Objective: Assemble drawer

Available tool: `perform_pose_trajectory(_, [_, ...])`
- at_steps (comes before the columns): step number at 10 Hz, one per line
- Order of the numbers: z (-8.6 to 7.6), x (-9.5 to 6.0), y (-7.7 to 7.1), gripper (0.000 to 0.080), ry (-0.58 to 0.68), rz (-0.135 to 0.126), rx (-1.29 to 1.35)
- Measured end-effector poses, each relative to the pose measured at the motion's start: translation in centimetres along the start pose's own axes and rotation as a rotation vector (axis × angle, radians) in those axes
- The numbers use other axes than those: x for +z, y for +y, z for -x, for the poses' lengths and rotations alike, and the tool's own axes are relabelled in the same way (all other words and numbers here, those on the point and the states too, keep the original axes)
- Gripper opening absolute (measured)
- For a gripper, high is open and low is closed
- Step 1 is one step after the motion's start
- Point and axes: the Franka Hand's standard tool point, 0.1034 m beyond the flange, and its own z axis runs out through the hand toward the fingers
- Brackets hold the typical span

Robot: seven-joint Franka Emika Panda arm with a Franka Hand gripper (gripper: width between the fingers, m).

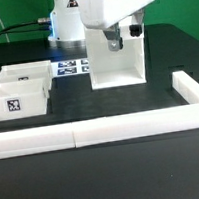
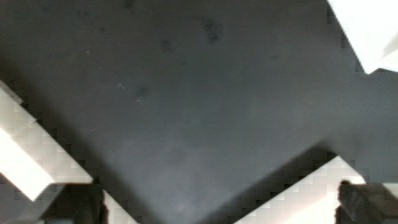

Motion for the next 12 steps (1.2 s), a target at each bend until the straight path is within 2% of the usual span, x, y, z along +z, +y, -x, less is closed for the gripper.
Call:
perform_pose_trajectory(8, [0.0,0.0,-0.1,0.065,0.0,0.0,0.001])
perform_pose_trajectory(9, [0.2,-0.6,-0.8,0.065,0.008,0.01,0.112])
perform_pose_trajectory(11, [1.4,-1.3,-3.2,0.065,-0.008,0.008,0.252])
perform_pose_trajectory(12, [1.4,-1.5,-3.9,0.065,-0.01,0.009,0.291])
